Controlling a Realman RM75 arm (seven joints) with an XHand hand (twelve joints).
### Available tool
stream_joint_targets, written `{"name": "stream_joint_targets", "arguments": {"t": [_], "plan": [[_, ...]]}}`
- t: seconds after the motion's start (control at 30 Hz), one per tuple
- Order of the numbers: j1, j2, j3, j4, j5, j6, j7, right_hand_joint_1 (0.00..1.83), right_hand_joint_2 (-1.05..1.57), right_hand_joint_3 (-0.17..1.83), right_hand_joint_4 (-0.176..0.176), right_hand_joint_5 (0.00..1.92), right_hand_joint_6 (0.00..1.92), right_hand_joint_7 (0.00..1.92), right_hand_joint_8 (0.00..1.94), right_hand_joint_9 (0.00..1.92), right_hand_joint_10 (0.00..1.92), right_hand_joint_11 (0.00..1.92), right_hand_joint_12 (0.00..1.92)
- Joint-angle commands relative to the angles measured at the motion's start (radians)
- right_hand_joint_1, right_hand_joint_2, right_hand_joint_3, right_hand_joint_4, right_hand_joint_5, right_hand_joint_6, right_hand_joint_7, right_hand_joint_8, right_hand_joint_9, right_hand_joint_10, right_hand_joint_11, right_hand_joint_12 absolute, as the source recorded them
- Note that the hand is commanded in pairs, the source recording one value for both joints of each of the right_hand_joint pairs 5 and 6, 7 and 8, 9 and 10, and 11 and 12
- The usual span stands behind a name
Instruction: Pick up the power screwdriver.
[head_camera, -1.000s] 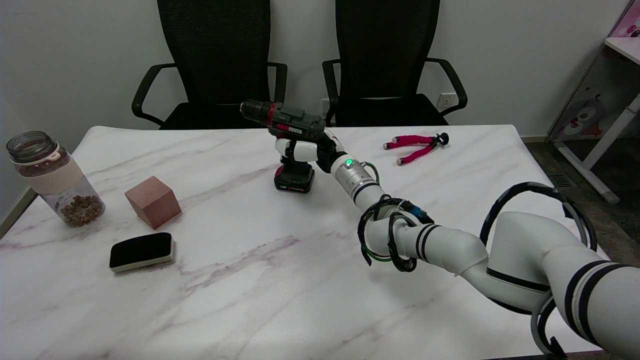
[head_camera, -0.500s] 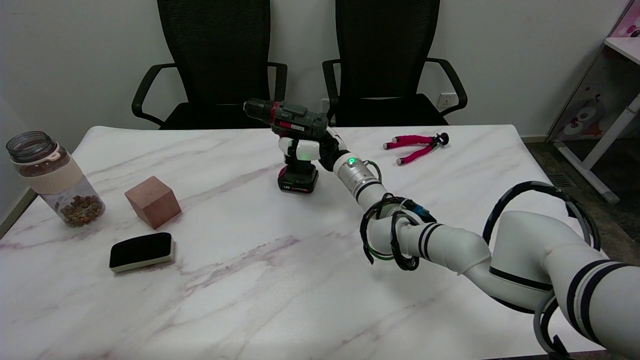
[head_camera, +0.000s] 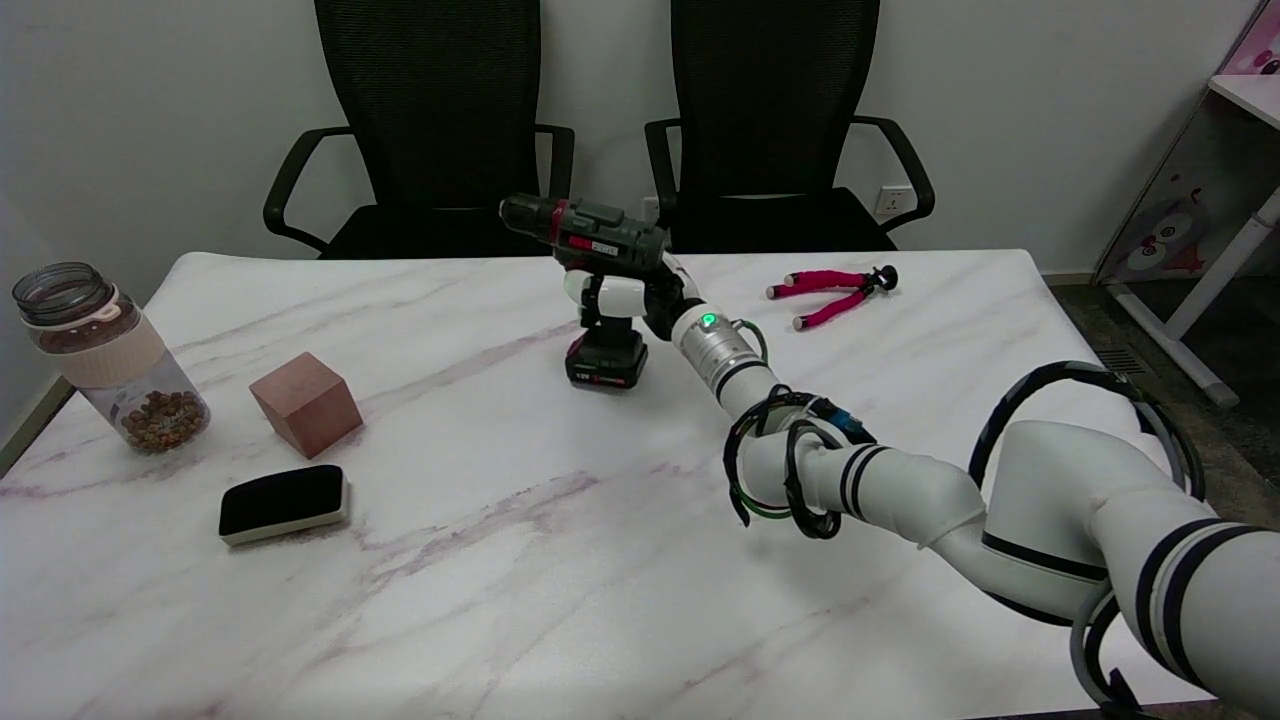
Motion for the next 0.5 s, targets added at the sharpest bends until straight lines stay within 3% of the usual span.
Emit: {"name": "stream_joint_targets", "arguments": {"t": [0.03,0.5], "plan": [[-0.001,0.005,0.001,0.0,0.012,0.0,0.0,1.09,0.87,1.13,-0.001,1.33,1.33,1.33,1.33,1.67,1.67,1.19,1.19],[-0.003,0.011,0.008,-0.019,0.013,0.013,0.0,1.07,1.0,1.05,0.003,1.4,1.4,1.4,1.4,1.76,1.76,1.26,1.26]]}}
